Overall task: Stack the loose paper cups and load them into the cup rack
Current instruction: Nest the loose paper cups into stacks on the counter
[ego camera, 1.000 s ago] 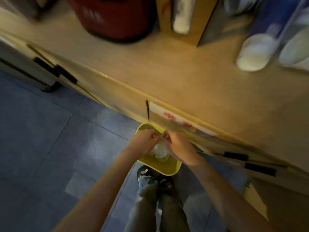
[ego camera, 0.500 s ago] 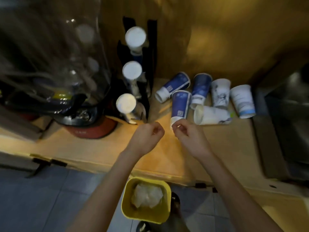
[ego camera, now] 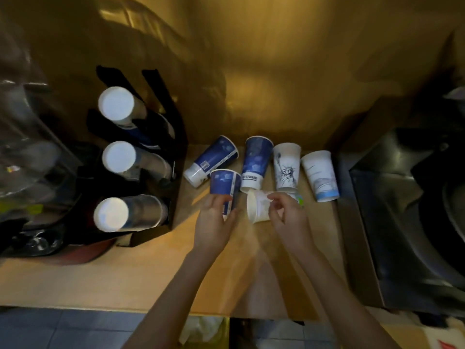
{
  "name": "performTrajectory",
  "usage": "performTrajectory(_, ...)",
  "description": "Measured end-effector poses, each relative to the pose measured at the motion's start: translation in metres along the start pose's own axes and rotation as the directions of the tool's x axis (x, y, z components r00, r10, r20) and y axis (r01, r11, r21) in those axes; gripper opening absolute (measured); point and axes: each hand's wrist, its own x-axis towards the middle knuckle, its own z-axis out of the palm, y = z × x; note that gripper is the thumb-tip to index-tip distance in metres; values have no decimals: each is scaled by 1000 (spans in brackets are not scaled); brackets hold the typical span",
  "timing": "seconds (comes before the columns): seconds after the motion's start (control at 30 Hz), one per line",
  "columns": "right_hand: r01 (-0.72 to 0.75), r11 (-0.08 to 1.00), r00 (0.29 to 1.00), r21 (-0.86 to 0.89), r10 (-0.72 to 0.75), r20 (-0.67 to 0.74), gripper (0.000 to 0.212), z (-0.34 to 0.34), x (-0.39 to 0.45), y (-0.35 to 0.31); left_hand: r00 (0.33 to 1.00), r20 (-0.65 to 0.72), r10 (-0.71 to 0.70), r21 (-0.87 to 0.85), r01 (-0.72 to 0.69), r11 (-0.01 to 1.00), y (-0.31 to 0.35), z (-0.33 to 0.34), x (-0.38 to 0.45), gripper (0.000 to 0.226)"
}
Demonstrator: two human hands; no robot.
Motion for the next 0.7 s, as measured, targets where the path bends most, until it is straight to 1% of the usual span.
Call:
performTrajectory(0.1,10,999,998,-49,-6,65,38,-1,8,17,1000,17,-25,37,25,999,2,17,3,34)
performTrajectory(0.27,39,987,995,-159,-24,98,47,-9,21,41,987,158,14,-63,-4,998,21,50,9,45)
performTrajectory(0.33,51,981,994,-185,-31,108,53,-10,25,50,985,172,-14,-78,28,997,30,63,13,50)
performTrajectory(0.4,40,986,995,-161,-25,94,53,-11,30,57,986,143,-81,-95,95,991,36,75,18,54)
performTrajectory(0.47,-37,995,998,-96,42,49,47,-13,36,61,979,120,-166,-137,182,974,41,82,23,57)
performTrajectory(0.57,-213,975,976,68,216,-41,40,-13,57,63,952,133,-275,-206,298,932,43,90,27,55)
performTrajectory(0.63,-312,937,942,154,326,-77,44,-11,77,65,935,147,-323,-186,347,919,41,93,30,46)
performTrajectory(0.7,-399,895,906,201,418,-63,51,-5,96,70,920,193,-342,-125,369,921,37,94,33,34)
